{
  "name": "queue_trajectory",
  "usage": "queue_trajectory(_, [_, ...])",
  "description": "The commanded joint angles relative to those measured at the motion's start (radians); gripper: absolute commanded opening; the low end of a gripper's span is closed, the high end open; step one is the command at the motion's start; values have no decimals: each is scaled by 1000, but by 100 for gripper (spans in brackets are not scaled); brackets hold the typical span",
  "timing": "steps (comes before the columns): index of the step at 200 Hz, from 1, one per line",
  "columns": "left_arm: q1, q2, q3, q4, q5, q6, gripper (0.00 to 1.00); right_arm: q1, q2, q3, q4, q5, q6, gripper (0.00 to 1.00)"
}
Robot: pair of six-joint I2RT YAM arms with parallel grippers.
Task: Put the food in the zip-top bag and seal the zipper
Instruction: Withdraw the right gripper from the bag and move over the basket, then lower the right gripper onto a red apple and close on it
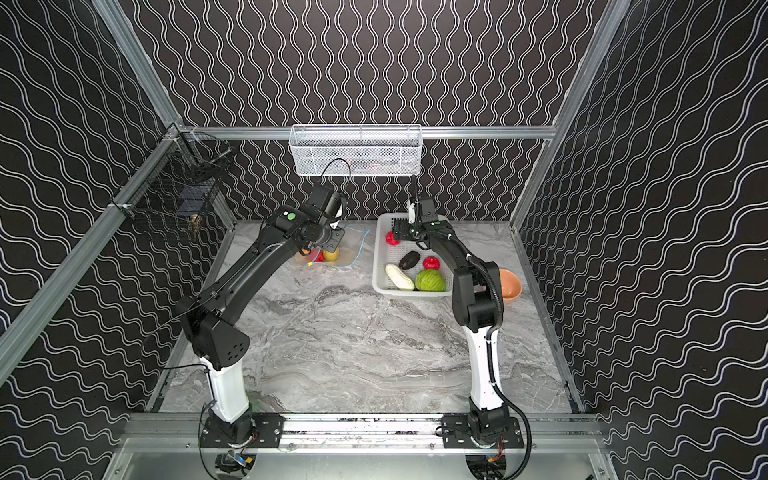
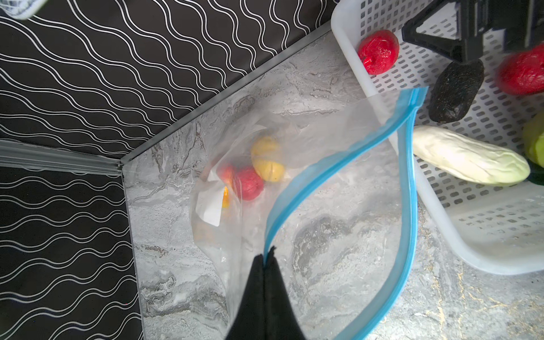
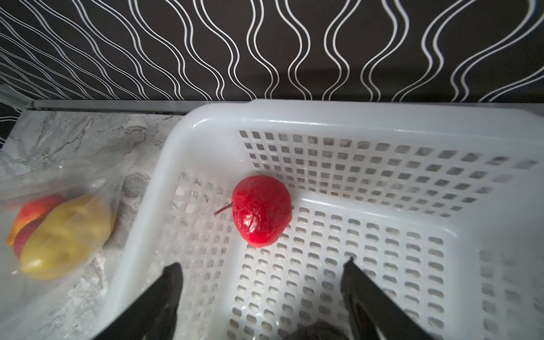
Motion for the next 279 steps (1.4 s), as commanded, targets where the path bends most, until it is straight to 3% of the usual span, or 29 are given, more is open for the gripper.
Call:
queue_trajectory(1, [0, -6, 1, 9, -20, -8, 0, -2, 27, 41, 12, -18, 14, 79])
queue_trajectory(71, [0, 7, 11, 6, -22, -11, 0, -1, 88, 92, 5, -55, 31, 75])
queue_trajectory(150, [-4, 29, 26, 5, -41, -12, 0, -2, 151, 148, -16, -64, 89, 79])
queue_trajectory(279, [-25, 76, 70, -12, -69, -12, 0, -1, 227, 205, 24, -71, 154, 72])
